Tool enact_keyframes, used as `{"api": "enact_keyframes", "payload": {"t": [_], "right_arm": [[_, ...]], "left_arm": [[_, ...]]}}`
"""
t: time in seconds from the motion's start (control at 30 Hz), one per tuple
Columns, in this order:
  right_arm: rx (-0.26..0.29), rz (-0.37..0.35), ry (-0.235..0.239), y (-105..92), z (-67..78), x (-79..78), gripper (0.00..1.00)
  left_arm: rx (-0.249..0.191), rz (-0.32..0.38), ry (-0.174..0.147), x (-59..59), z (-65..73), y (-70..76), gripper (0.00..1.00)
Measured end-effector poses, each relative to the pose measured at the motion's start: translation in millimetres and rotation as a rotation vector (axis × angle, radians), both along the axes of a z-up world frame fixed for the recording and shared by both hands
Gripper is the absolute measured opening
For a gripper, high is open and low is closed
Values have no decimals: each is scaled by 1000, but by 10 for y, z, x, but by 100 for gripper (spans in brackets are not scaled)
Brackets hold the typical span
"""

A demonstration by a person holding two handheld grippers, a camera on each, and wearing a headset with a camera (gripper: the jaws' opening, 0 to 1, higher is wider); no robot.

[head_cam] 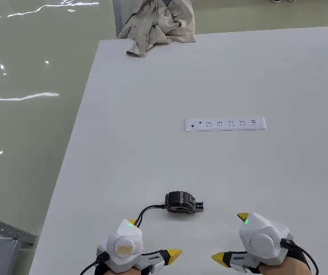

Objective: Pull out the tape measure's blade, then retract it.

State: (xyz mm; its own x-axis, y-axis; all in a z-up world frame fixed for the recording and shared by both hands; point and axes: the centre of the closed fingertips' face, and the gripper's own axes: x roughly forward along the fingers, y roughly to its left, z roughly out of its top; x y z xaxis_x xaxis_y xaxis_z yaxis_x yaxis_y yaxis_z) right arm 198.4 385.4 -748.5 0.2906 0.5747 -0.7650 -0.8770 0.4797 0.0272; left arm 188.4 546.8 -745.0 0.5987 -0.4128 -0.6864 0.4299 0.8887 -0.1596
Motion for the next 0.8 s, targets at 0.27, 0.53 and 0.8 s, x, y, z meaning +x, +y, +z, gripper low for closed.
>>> {"api": "enact_keyframes", "payload": {"t": [0.27,0.53,0.8], "right_arm": [[-8,52,-4,59,-66,61,74],[-20,86,-17,122,-101,153,71],[-40,125,-24,154,-149,229,69]], "left_arm": [[21,-48,-14,108,-33,2,84],[34,-104,-27,212,-45,-22,83],[45,-166,-37,310,-96,-78,81]]}}
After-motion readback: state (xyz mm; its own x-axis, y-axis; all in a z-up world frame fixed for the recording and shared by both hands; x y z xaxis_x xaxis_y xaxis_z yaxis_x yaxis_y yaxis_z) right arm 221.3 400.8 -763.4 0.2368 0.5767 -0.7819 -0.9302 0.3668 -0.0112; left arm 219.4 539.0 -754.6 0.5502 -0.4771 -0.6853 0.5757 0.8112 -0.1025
